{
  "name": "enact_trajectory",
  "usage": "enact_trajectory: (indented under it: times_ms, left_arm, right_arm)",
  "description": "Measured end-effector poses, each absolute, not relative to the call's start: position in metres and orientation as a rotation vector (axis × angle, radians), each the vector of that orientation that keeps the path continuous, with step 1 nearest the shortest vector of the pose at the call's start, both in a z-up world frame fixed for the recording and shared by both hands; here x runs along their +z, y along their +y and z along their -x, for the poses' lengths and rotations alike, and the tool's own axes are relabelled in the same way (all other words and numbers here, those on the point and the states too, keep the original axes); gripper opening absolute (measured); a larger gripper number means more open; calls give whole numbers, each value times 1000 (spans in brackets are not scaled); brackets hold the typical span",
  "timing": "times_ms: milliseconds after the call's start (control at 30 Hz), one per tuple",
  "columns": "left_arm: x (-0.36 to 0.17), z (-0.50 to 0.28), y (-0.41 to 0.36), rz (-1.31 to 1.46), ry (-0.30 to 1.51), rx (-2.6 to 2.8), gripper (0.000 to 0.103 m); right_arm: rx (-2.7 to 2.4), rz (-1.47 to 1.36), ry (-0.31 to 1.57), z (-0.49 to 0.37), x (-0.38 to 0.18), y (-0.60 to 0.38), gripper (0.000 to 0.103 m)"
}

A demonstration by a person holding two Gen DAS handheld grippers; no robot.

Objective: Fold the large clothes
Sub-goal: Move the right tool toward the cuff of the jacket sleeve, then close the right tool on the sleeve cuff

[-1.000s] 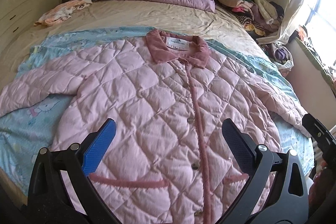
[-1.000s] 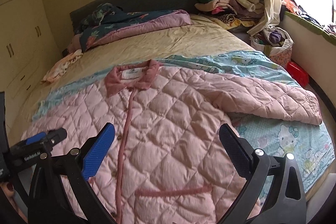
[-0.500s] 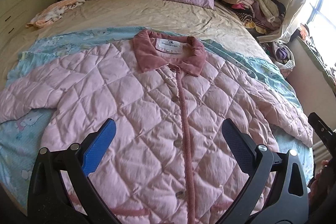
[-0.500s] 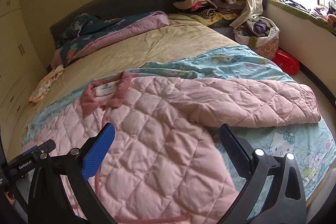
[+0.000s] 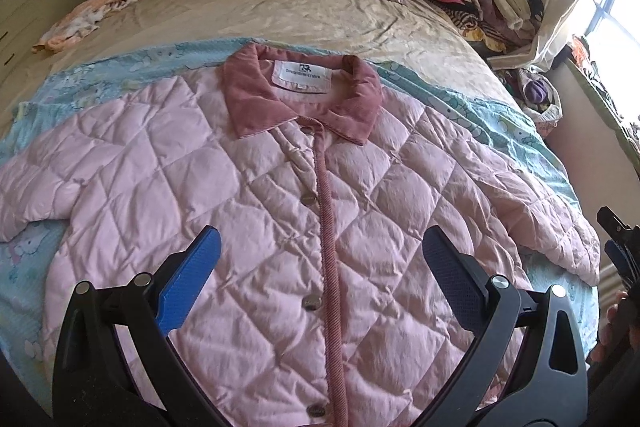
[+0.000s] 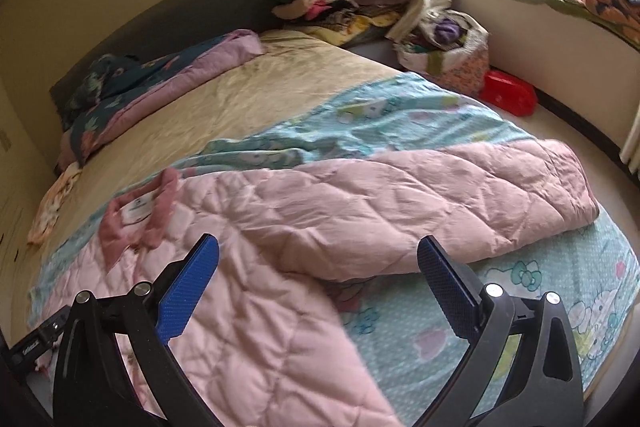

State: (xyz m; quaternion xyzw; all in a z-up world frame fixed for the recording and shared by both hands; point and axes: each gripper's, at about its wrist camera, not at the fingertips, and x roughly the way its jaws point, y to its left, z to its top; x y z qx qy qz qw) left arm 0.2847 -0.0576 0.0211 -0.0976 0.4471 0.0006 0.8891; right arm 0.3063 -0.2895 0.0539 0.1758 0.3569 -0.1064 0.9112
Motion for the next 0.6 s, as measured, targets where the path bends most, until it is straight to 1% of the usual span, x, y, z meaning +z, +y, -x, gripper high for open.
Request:
enact_trajectory:
  times_ms: [433, 600]
  left_arm:
    - [-3, -314, -81, 164, 980, -9, 95]
    - [-12, -325, -90, 145, 999, -3, 95]
  right_arm:
    - [-400, -557, 775, -305, 5, -379, 99]
    - [-462, -714, 792, -300, -23, -420, 99]
